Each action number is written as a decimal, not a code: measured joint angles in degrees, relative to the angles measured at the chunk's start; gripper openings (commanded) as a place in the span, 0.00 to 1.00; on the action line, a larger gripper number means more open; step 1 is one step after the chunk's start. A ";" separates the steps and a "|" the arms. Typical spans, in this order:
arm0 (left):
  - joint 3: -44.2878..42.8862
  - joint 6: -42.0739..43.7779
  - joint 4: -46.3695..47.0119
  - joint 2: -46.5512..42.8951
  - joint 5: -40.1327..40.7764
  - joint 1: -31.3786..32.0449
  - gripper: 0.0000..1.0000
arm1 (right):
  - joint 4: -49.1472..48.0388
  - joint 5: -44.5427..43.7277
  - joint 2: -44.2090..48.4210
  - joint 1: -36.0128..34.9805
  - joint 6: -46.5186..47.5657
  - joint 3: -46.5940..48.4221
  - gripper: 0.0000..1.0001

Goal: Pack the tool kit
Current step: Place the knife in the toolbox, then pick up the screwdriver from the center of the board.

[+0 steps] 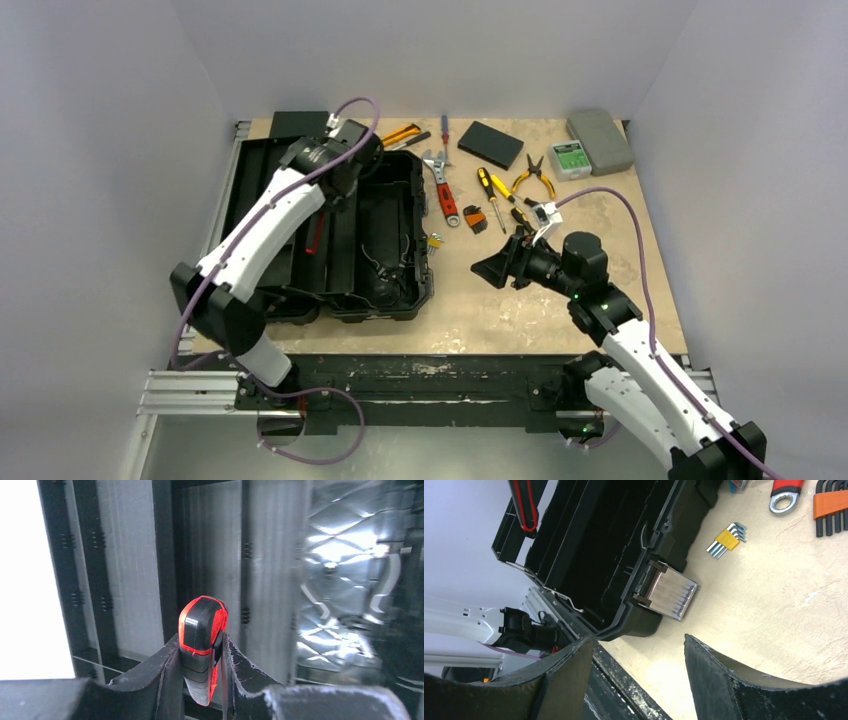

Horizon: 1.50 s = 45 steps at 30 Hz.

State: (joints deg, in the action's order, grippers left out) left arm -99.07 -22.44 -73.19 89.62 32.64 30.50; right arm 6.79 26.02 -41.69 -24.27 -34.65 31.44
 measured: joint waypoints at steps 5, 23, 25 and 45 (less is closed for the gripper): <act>-0.09 0.74 -3.76 7.56 7.96 0.00 0.00 | 1.70 -2.36 0.72 -0.04 0.46 0.00 0.66; -0.31 1.18 -1.38 4.85 -1.38 0.07 0.84 | 19.21 -41.59 -20.81 -0.09 -3.28 5.40 0.73; 1.09 1.60 1.68 0.35 -5.81 0.17 0.88 | 19.71 -44.44 -24.44 -0.07 -2.93 7.52 0.71; 28.20 -5.57 32.65 -25.86 -51.82 1.40 0.98 | 15.13 -46.86 -54.60 5.22 3.69 22.86 0.42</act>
State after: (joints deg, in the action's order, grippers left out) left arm -70.87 -28.01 -40.53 63.77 -19.18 31.90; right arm 21.91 -20.84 -96.29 -19.05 -30.96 54.30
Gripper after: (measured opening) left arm 0.974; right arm 0.507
